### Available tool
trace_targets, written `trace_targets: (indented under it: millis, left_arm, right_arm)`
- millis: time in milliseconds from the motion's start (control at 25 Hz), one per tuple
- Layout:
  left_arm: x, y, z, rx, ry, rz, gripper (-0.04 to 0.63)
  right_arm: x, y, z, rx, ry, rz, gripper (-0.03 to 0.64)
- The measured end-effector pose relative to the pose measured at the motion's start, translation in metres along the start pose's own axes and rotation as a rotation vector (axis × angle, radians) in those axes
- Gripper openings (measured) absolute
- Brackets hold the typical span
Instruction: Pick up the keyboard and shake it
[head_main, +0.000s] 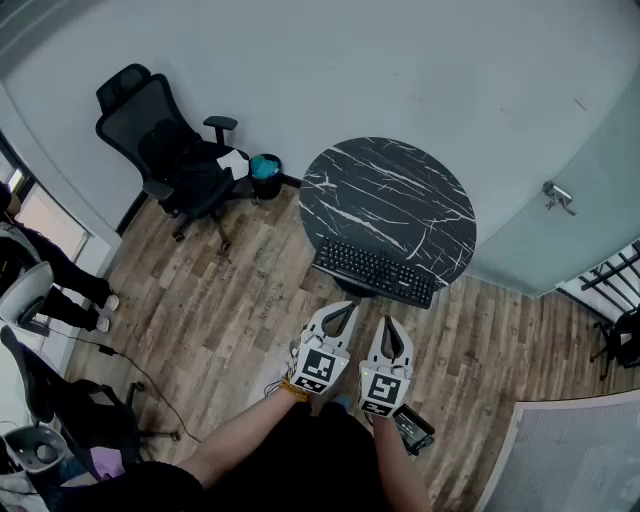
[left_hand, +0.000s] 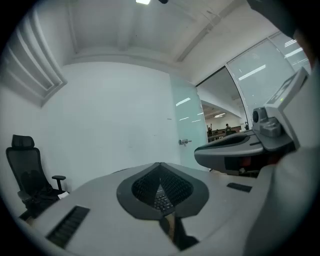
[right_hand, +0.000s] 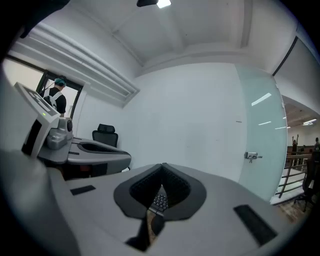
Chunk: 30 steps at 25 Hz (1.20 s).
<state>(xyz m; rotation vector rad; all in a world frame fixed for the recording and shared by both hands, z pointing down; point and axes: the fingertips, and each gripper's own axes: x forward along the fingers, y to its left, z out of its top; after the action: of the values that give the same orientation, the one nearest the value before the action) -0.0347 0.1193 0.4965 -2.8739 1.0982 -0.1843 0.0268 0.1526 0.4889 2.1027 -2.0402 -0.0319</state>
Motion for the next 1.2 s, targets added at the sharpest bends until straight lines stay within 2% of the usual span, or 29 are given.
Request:
trace_targets:
  millis: [200,520,840,1200]
  left_arm:
    - [-0.002,0.014,-0.007,-0.009,0.009,-0.006,0.014]
    - [0.007,0.014,-0.022,-0.038,0.044,-0.041,0.014]
    - [0.055,0.016,-0.032,-0.030,0.086,-0.031,0.014]
    - [0.126,0.015,-0.042,0.006,0.165,0.017,0.014]
  right_arm:
    - [0.010,0.012,-0.008,0.048,0.014,0.016,0.031]
    - [0.020,0.019,-0.024,0.059,0.081,0.015,0.032]
    - [0.058,-0.009,-0.036,0.088,0.092,0.044,0.032]
    - [0.115,-0.072,-0.045,0.152,0.081,0.085,0.032]
